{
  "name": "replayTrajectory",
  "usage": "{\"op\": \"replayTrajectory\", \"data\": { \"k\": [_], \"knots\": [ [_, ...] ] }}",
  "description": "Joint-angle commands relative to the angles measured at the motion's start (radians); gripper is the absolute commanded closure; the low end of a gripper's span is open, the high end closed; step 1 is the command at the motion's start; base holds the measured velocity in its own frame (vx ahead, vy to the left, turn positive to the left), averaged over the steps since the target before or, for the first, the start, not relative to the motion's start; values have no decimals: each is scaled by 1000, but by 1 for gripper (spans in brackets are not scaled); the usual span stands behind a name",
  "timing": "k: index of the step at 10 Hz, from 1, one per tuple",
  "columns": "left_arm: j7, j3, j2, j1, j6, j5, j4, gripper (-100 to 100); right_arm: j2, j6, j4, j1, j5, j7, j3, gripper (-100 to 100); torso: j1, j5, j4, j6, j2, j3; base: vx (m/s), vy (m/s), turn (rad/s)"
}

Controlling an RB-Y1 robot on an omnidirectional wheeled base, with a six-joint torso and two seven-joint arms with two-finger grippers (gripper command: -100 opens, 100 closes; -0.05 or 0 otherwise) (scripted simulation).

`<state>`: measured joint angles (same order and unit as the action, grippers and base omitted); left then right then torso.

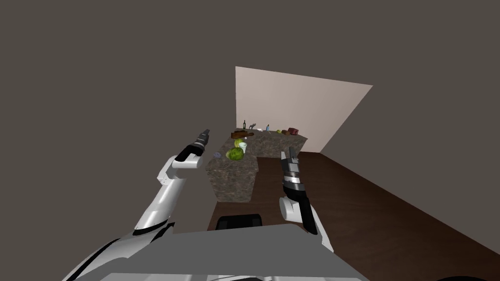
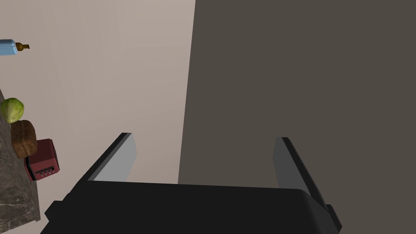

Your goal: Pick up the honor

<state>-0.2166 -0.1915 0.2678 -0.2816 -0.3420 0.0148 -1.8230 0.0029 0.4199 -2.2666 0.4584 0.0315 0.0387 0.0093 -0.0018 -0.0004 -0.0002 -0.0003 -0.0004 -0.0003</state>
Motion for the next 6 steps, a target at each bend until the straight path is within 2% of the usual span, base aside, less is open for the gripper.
{"op": "replayTrajectory", "data": {
  "k": [1,2,4,5,6],
  "knots": [
    [-3,-2,-2,-7,-41,-2,3,-100,0,0,0,0,0,0,0,0,0,0,0,0,0,0,4,-14,1],
    [-10,-23,10,-53,-73,-3,48,-100,0,0,0,0,0,0,0,0,1,0,0,0,0,0,4,-18,-44],
    [-10,-23,10,-56,-115,-3,48,-100,0,0,0,0,0,0,0,0,1,0,0,0,0,0,6,-16,-15],
    [-18,-45,22,-103,-149,-4,94,-100,0,0,0,0,0,0,0,0,1,0,0,0,0,0,7,-22,-43],
    [-18,-45,22,-103,-177,-4,94,-100,0,0,0,0,0,0,0,0,1,0,0,0,0,0,9,-20,-42]
  ]
}}
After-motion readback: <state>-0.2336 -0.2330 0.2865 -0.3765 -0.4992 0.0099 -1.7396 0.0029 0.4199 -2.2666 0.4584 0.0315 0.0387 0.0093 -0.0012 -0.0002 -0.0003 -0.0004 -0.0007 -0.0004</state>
